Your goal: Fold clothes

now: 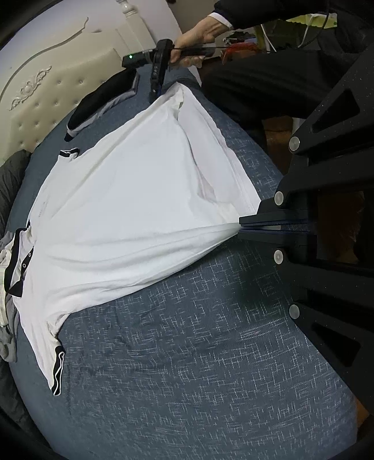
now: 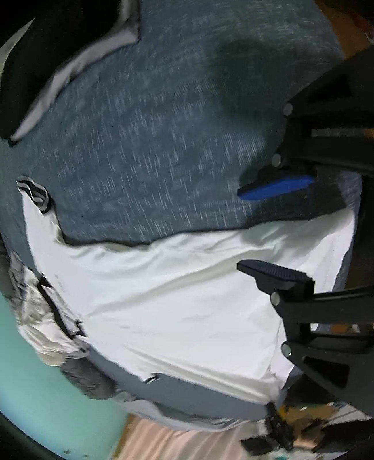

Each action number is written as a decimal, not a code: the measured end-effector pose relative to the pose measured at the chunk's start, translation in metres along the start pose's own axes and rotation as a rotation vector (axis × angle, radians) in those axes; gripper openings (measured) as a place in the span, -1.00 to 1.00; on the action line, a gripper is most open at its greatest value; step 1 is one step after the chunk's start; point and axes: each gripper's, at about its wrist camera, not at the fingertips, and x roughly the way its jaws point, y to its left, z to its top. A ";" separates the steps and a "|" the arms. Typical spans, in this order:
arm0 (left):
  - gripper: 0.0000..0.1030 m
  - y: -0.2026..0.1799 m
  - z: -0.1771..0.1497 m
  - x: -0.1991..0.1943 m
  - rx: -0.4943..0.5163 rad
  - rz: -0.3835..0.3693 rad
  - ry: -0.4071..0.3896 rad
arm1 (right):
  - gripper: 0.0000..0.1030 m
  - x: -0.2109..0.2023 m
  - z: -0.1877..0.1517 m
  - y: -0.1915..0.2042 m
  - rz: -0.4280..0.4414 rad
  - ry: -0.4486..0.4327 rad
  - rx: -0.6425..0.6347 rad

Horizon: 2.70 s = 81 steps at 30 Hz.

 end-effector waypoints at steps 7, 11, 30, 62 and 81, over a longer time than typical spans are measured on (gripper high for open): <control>-0.96 0.003 -0.002 0.001 -0.003 -0.010 0.005 | -0.97 -0.002 -0.007 -0.002 -0.017 0.004 -0.040; -0.96 0.004 -0.001 0.006 -0.004 -0.012 0.014 | -0.97 -0.028 -0.007 -0.021 -0.016 -0.065 -0.002; -0.31 0.039 0.012 0.001 -0.143 -0.017 -0.057 | -0.72 -0.042 -0.016 -0.029 -0.051 -0.098 0.004; -0.97 0.099 0.073 0.037 -0.359 0.009 -0.216 | -0.42 -0.046 -0.051 -0.006 0.067 0.000 -0.018; -0.80 0.067 0.039 0.012 -0.190 0.053 -0.093 | -0.16 -0.044 -0.051 -0.005 0.077 -0.001 -0.021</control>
